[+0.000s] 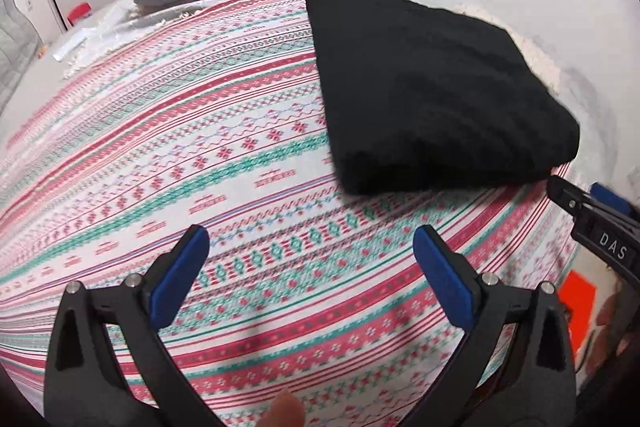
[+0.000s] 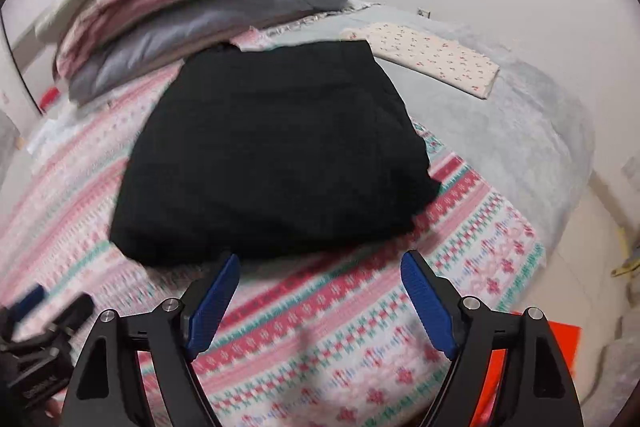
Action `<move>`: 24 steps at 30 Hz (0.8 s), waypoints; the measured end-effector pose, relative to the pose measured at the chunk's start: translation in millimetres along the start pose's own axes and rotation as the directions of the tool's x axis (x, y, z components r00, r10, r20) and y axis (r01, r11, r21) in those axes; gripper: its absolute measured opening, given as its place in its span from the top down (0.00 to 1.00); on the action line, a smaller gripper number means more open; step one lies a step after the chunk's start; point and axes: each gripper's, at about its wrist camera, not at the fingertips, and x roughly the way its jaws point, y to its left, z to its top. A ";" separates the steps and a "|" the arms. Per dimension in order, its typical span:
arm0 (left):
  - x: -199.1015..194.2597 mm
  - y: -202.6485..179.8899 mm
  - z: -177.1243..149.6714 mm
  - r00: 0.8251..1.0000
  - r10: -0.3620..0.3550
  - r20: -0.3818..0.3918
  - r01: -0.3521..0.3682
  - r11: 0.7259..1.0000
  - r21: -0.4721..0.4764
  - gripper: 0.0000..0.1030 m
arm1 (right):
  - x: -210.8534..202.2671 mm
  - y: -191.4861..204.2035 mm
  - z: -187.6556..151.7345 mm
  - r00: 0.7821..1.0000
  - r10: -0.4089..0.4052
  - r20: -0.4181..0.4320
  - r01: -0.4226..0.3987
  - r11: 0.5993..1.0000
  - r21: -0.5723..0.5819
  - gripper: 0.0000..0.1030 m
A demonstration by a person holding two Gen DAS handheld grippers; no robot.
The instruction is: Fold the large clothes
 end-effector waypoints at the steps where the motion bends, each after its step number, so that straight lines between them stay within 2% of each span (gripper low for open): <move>1: 0.5 0.1 -1.4 1.000 -0.003 -0.005 0.003 1.000 -0.003 0.01 | -1.6 2.7 -3.1 1.000 -0.030 -0.009 0.030 0.999 -0.020 0.18; 3: 1.1 -0.7 -2.2 1.000 -0.016 -0.012 0.016 1.000 -0.014 0.01 | -6.6 4.6 -5.9 0.998 -0.061 -0.016 0.061 0.998 -0.028 0.18; 7: 5.7 -2.0 -2.7 0.999 -0.031 -0.034 0.030 1.000 -0.007 0.01 | -19.3 3.6 -9.4 1.000 -0.025 -0.011 0.025 1.000 -0.013 0.18; 10: 11.6 0.9 -2.6 0.998 -0.036 -0.047 0.035 0.999 -0.030 0.01 | -23.6 5.8 -11.1 1.000 -0.030 -0.009 0.030 0.999 -0.024 0.18; 24: 20.0 -6.3 -2.6 0.996 -0.062 -0.057 0.059 0.997 -0.038 0.01 | -17.2 6.3 -13.2 0.998 -0.060 -0.027 0.059 0.997 -0.054 0.18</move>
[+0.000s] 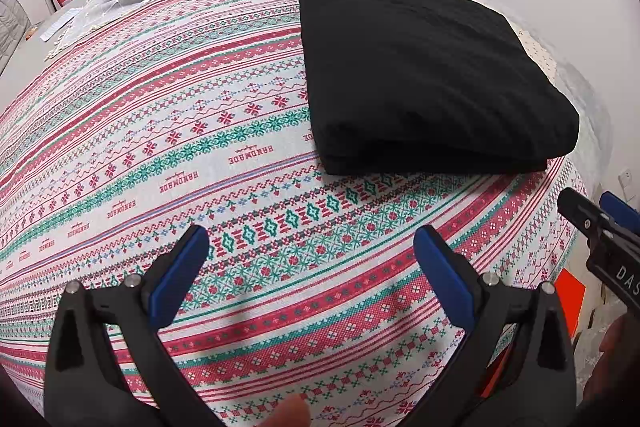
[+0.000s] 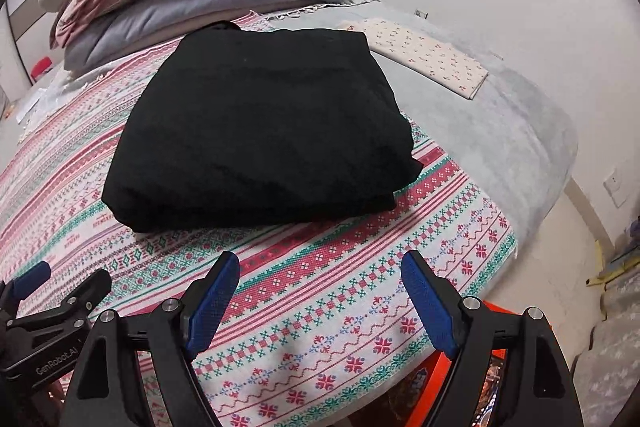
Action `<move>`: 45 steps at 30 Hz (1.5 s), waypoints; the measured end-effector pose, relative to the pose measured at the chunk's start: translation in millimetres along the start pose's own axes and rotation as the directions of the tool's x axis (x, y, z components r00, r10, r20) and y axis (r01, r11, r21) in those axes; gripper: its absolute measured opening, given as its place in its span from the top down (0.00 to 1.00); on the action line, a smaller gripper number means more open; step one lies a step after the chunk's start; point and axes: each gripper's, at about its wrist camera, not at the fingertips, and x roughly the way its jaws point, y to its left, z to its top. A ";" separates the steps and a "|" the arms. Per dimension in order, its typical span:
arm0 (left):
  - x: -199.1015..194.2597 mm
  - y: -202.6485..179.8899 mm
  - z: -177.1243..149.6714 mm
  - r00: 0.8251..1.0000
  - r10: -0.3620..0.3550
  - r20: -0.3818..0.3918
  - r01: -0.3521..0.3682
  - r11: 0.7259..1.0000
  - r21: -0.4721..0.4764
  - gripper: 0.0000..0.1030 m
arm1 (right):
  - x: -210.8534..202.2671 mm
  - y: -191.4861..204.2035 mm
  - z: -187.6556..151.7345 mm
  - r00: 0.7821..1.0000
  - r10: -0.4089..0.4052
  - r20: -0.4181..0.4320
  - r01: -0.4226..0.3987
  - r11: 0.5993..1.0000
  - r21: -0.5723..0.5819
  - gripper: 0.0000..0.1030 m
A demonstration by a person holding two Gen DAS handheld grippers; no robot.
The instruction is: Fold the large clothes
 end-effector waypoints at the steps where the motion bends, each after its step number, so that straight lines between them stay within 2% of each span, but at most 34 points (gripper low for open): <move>1: 0.2 0.2 0.0 1.000 0.001 0.000 -0.001 1.000 -0.003 0.01 | 0.4 -0.9 0.0 1.000 -0.002 -0.001 0.002 1.000 0.002 0.18; 45: -0.3 3.5 0.3 1.000 -0.022 -0.002 0.022 1.000 -0.016 0.01 | 8.6 -3.2 -1.5 0.999 -0.007 -0.033 0.007 1.000 -0.010 0.18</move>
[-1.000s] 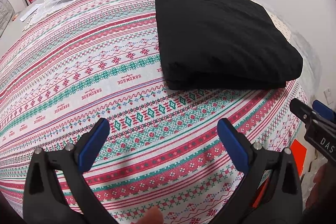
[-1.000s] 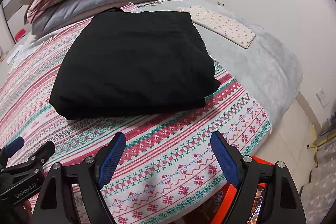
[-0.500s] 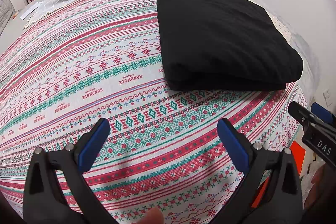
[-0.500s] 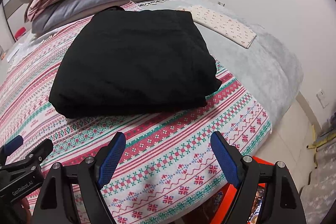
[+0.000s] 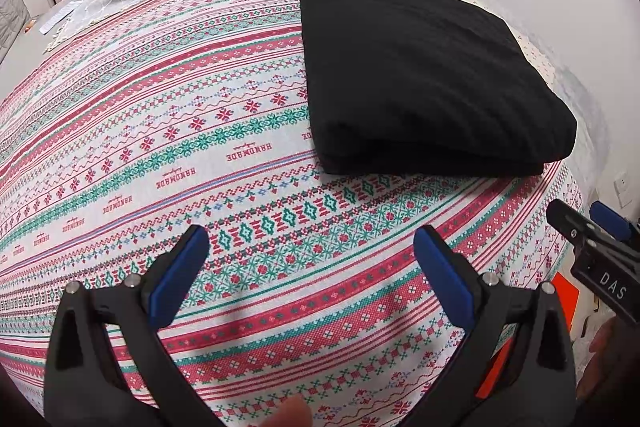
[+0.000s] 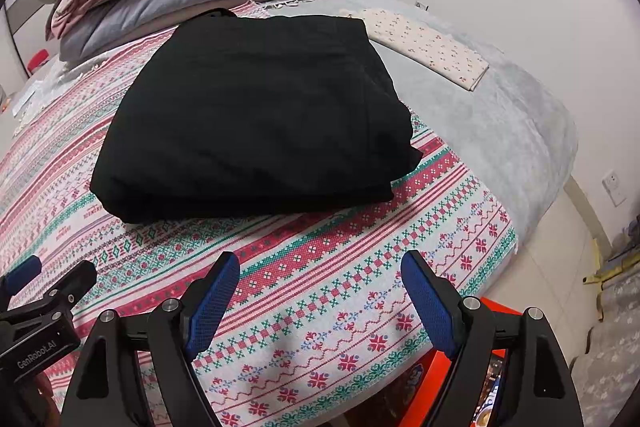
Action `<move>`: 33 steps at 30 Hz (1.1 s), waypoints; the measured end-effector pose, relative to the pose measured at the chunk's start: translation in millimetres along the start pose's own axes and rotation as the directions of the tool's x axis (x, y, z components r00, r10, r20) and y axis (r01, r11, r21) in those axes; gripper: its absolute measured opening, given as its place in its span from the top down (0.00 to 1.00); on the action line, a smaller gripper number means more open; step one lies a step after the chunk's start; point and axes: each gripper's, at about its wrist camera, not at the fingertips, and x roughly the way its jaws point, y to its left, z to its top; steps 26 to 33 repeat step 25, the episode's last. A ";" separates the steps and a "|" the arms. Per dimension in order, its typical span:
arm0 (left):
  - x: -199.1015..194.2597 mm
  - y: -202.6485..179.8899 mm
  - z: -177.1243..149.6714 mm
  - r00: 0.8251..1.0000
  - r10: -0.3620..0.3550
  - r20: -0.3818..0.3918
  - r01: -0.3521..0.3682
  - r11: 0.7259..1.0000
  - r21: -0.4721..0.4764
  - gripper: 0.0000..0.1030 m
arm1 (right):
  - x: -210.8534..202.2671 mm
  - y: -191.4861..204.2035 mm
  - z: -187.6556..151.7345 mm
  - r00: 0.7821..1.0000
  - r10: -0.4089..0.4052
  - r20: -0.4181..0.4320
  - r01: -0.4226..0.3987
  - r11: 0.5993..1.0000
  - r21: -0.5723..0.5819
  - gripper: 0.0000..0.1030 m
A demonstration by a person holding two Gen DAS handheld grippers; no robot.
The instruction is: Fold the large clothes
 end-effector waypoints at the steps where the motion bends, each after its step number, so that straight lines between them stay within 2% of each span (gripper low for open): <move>1: 0.0 -0.1 -0.1 1.000 0.000 0.001 0.000 1.000 0.000 0.01 | 0.0 -0.1 -0.1 1.000 0.000 0.000 0.000 1.000 0.000 0.18; 16: 1.2 -2.0 -0.8 1.000 0.006 -0.001 -0.006 1.000 0.000 0.01 | 3.4 -3.3 0.2 1.000 -0.002 -0.005 0.002 1.000 -0.007 0.18; 25: -0.1 -3.6 -0.9 0.999 -0.033 0.008 0.033 0.999 0.003 0.01 | 4.1 -3.1 0.7 1.000 -0.003 -0.005 0.003 1.000 -0.009 0.18; 33: -0.1 -3.6 -0.9 0.999 -0.033 0.008 0.033 0.999 0.003 0.01 | 4.1 -3.1 0.7 1.000 -0.003 -0.005 0.003 1.000 -0.009 0.18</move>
